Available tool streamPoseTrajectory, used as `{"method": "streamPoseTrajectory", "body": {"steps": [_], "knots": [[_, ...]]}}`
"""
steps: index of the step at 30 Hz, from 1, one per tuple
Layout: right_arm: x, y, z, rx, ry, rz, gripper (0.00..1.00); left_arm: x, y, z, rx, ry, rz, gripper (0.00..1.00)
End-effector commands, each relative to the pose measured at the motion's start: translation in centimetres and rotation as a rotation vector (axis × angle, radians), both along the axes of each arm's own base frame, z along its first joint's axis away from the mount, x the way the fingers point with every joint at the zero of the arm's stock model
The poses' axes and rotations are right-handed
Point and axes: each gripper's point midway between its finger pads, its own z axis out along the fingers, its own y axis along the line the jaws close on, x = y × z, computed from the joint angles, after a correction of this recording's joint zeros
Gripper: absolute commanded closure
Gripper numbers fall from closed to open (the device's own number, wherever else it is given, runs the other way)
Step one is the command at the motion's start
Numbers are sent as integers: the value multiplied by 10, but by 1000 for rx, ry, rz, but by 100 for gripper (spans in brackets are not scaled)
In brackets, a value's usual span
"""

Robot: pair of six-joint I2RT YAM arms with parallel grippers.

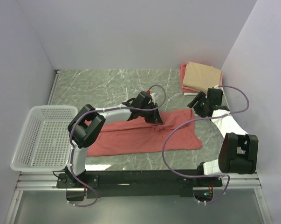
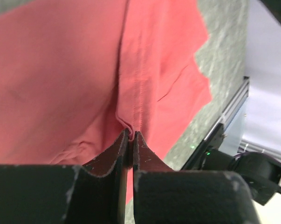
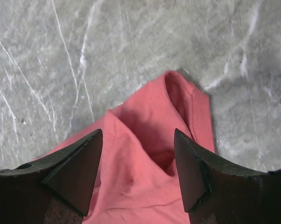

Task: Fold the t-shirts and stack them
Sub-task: Fold the tshirt

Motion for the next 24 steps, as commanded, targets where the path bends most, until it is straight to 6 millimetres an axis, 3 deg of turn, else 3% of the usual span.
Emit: {"method": "streamPoseTrajectory", "body": {"steps": [1,9,11,13,16,19,24], "knots": [[-7,-3,2,-29,-12,8,31,1,-3,23,-51,-88,-4,94],[-3,22,-3,-97,23,133,37,-7,-2,3,-22,-57,6,94],[-2,19,-7,-126,40,121,37,-6,-2,2,-22,-54,7,95],[-3,35,-12,-156,51,159,37,-6,-3,0,-19,-49,7,95],[-6,38,-23,-184,94,163,37,-5,-4,1,-20,-48,10,95],[-8,29,-31,-226,118,132,37,-6,-3,2,-22,-47,12,96],[-13,32,-43,-218,142,141,48,-5,-2,2,-18,-46,22,96]]}}
